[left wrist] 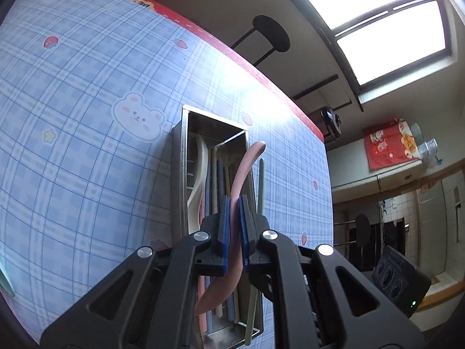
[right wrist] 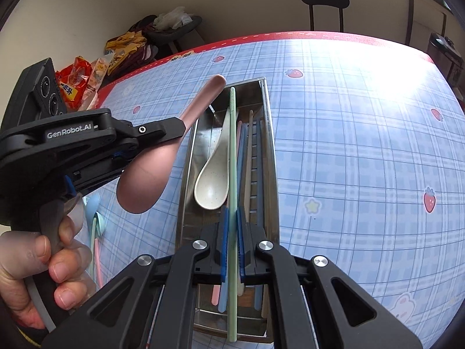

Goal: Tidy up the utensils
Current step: 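Carry the pink spoon and green chopstick into the steel caddy and open both tools, then move both tools back toward the blue and green spoons, then grasp the blue spoon handle with the left tool while the right tool grasps the pink chopstick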

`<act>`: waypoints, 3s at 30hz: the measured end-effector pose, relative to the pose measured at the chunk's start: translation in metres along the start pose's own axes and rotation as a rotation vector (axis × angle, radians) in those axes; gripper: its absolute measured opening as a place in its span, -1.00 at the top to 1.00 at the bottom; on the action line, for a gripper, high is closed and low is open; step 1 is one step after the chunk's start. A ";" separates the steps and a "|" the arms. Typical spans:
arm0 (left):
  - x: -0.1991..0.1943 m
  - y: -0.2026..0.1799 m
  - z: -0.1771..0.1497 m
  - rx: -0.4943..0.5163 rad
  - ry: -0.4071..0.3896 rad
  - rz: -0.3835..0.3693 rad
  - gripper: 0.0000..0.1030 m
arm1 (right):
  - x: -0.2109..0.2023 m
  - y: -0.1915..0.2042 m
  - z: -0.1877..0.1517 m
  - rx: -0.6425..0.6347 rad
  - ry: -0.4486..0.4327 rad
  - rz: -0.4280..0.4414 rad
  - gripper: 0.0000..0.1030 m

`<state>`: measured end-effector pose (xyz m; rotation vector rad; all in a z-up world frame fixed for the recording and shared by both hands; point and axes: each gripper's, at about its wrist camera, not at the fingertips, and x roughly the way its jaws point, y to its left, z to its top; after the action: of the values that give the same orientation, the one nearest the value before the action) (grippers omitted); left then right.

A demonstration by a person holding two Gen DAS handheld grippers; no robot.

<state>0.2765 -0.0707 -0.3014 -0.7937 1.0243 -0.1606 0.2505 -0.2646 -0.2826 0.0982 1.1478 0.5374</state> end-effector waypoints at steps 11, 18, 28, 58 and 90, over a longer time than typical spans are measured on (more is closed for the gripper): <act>0.034 0.017 0.008 -0.157 -0.026 0.017 0.79 | 0.017 -0.012 0.014 0.035 0.000 -0.020 0.88; 0.048 0.005 0.019 -0.128 -0.022 0.034 0.77 | 0.024 -0.007 0.023 0.027 0.005 -0.025 0.88; 0.012 -0.011 0.036 0.000 -0.080 0.044 0.08 | 0.008 -0.004 0.025 0.034 -0.026 -0.038 0.47; -0.188 0.123 -0.008 0.352 -0.098 0.406 -0.89 | -0.005 0.121 -0.046 -0.056 -0.110 -0.055 -0.89; -0.204 0.223 -0.074 0.540 0.039 0.388 -0.89 | 0.097 0.234 -0.135 -0.358 0.240 -0.216 -0.89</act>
<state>0.0554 0.1474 -0.3249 -0.0977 1.0854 -0.1103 0.0769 -0.0439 -0.3405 -0.4041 1.2584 0.5636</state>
